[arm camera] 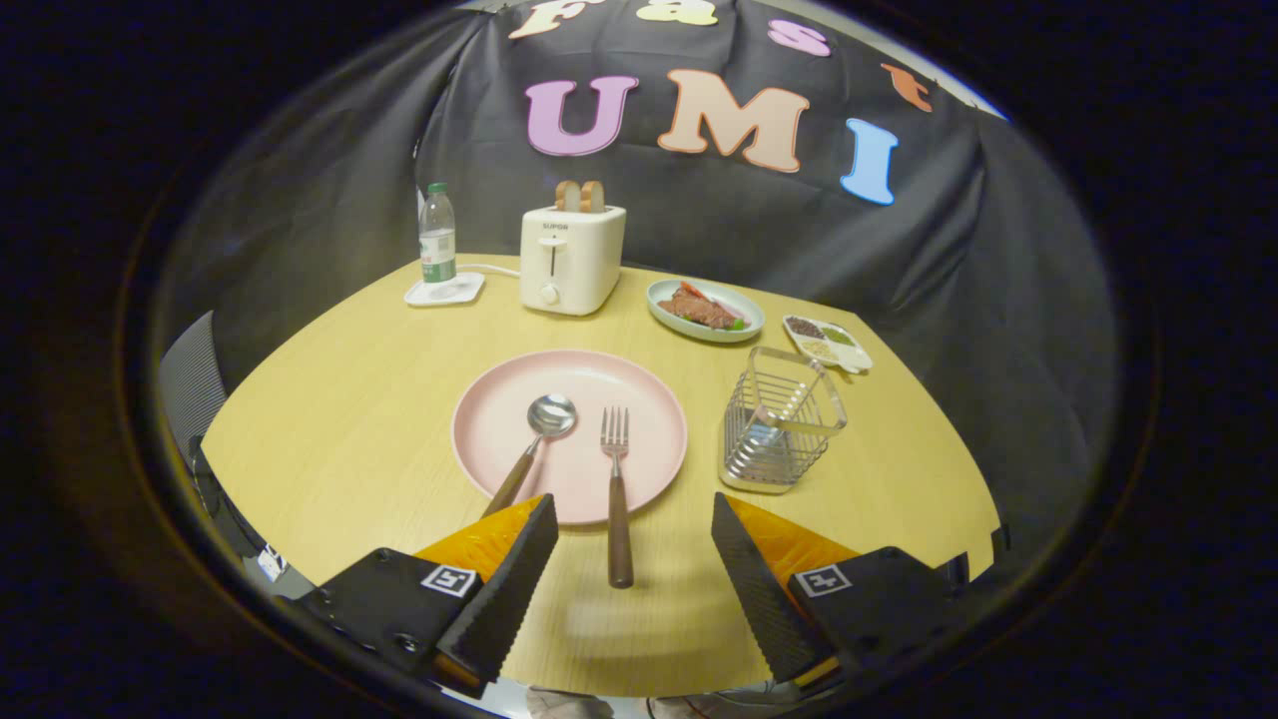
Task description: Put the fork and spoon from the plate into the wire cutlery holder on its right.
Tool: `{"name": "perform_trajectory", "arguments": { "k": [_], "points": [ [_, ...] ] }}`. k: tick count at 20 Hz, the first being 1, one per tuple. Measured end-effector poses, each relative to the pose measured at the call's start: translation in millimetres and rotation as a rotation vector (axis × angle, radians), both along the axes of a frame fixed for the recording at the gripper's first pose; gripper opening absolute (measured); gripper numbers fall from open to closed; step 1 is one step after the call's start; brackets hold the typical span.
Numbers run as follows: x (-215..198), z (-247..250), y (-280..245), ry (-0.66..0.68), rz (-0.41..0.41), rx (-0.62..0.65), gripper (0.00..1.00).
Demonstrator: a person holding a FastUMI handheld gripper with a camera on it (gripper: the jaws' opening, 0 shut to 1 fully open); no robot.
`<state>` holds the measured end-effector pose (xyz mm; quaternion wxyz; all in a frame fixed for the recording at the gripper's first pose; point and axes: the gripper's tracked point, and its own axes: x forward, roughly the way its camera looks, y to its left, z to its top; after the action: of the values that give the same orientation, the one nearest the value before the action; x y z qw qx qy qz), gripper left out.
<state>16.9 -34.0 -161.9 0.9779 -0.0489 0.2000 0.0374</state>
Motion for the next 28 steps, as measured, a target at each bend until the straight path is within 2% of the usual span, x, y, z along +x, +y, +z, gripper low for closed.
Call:
{"name": "perform_trajectory", "arguments": {
  "k": [4, 6, 11, 15, 16, 18, 21, 22, 25, 26, 28],
  "points": [
    [4.5, -19.5, 2.0, 0.043, 0.019, 0.006, 0.94],
    [8.7, -24.6, 5.5, 0.051, 0.02, 0.017, 0.85],
    [15.5, -38.7, 9.4, 0.081, 0.031, 0.034, 0.57],
    [18.4, -41.7, 4.8, 0.099, 0.007, 0.039, 0.35],
    [28.5, -48.0, 10.2, 0.102, 0.029, 0.059, 0.29],
    [16.7, -41.1, 15.1, 0.11, 0.037, 0.067, 0.18],
    [19.4, -50.3, 15.2, 0.132, 0.038, 0.056, 0.2],
    [18.7, -47.4, 17.0, 0.132, 0.038, 0.055, 0.13],
    [17.0, -43.2, 12.4, 0.115, 0.008, 0.05, 0.13],
    [14.2, -41.7, 15.1, 0.119, 0.021, 0.046, 0.13],
    [16.6, -45.7, 12.3, 0.123, 0.006, 0.026, 0.08]
  ]
}}
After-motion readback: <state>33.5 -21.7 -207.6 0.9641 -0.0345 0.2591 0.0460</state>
